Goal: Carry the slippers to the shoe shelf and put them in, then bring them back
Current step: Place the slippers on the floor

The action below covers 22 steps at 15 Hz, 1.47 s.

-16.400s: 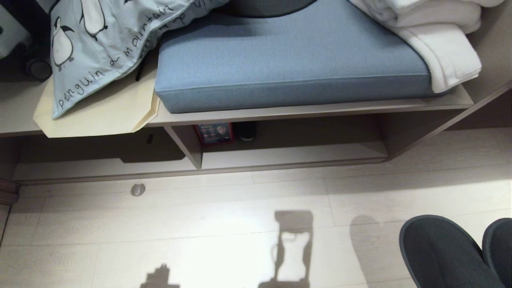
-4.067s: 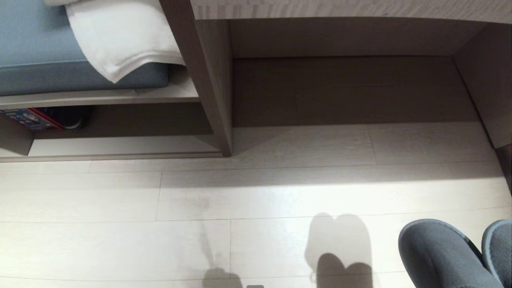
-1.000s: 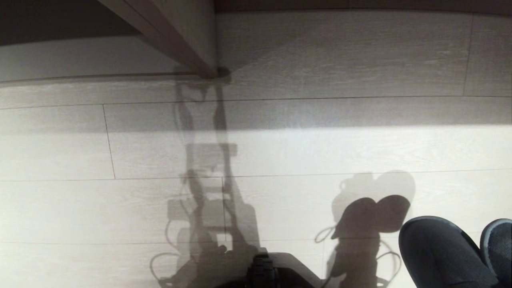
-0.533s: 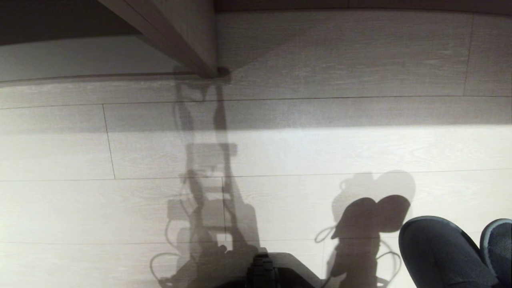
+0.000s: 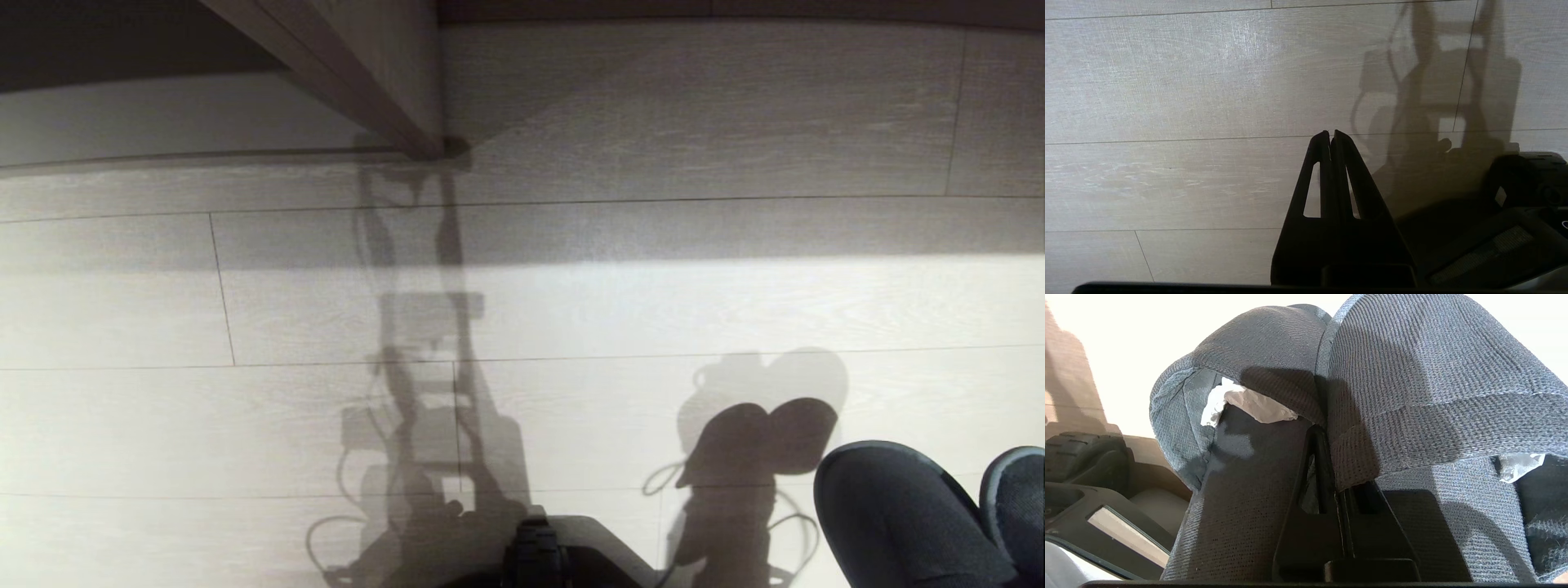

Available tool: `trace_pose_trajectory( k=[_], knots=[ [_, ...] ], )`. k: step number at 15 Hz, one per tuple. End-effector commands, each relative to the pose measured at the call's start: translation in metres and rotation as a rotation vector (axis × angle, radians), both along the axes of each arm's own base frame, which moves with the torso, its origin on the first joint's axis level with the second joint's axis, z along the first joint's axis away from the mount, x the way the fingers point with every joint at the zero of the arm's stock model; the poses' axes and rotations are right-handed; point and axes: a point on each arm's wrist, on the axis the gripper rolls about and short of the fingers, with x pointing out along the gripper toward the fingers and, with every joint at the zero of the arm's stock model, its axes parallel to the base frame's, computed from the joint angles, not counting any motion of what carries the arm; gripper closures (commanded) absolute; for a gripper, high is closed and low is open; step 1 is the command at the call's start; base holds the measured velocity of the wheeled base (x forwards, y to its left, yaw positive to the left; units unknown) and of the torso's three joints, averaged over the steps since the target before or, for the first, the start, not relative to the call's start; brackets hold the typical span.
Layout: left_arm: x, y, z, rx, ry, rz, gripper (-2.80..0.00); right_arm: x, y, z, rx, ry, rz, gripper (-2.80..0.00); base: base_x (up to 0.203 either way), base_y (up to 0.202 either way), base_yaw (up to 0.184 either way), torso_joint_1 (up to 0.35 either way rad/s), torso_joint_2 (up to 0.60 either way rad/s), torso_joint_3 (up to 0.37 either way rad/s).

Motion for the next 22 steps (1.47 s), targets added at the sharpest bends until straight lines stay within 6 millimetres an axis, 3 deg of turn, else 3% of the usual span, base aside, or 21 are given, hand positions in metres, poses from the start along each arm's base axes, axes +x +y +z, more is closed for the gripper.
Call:
trace_pose_trajectory(
  k=[1,9,14,16,20,22],
  knots=[
    [0.0,0.0,0.0,0.0,0.0,0.001,0.0,0.0,0.0,0.0,-0.001,-0.001,0.001,0.0,0.0,0.0,0.0,0.0,0.0,0.0],
    [0.0,0.0,0.0,0.0,0.0,0.001,0.0,-0.003,0.0,0.008,0.002,-0.028,0.004,0.0,0.0,0.0,0.0,0.0,0.0,0.0],
    [0.0,0.0,0.0,0.0,0.0,0.001,0.0,-0.015,0.001,0.063,0.0,-0.037,0.044,0.0,0.0,0.0,0.0,0.0,0.0,0.0],
    [0.0,0.0,0.0,0.0,0.0,0.001,0.0,-0.006,0.001,0.083,0.002,-0.001,0.042,0.0,0.0,0.0,0.0,0.0,0.0,0.0],
    [0.0,0.0,0.0,0.0,0.0,0.001,0.0,0.049,-0.001,0.136,0.012,0.029,-0.021,0.0,0.0,0.0,0.0,0.0,0.0,0.0],
    [0.0,0.0,0.0,0.0,0.0,0.001,0.0,0.067,-0.002,0.161,0.018,-0.065,-0.071,0.0,0.0,0.0,0.0,0.0,0.0,0.0]
  ],
)
